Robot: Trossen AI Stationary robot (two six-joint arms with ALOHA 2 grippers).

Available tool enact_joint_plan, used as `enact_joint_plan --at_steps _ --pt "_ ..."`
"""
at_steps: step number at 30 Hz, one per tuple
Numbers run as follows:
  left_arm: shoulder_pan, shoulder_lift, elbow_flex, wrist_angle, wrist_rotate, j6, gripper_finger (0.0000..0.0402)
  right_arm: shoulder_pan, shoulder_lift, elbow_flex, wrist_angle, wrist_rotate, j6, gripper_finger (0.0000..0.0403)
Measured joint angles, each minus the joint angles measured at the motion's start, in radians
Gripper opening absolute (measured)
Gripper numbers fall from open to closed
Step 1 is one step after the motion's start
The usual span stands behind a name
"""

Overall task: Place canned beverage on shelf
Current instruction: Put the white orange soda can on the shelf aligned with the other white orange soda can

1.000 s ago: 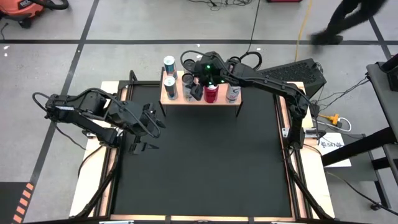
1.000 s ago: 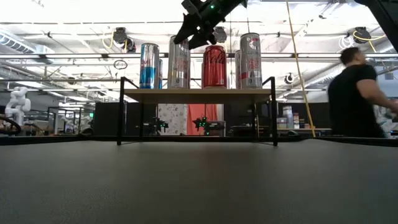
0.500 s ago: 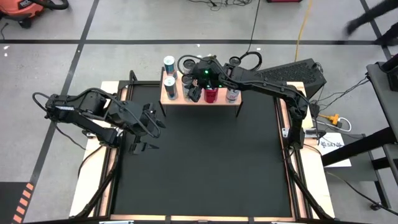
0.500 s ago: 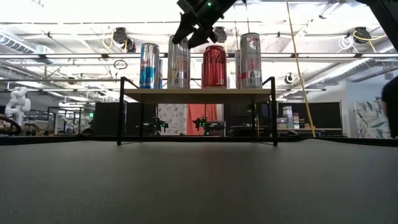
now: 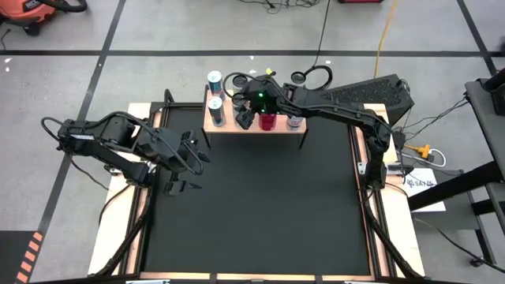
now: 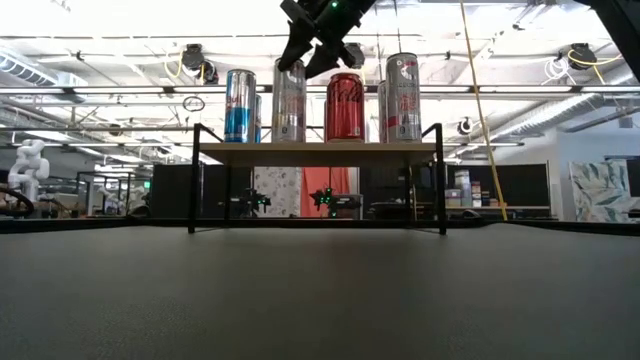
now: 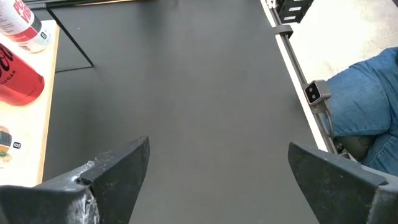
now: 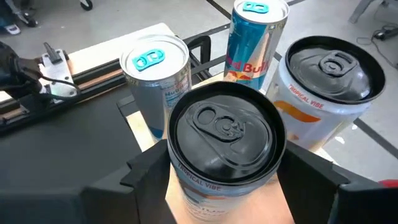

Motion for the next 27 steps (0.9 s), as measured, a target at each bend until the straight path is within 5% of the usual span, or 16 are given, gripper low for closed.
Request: enact_joint_plan --at_steps 27 --pt "0.000 0.000 0.000 0.000 0.000 -0.001 0.0387 0.028 -0.001 0.001 -0.034 0.054 0.099 0.0240"
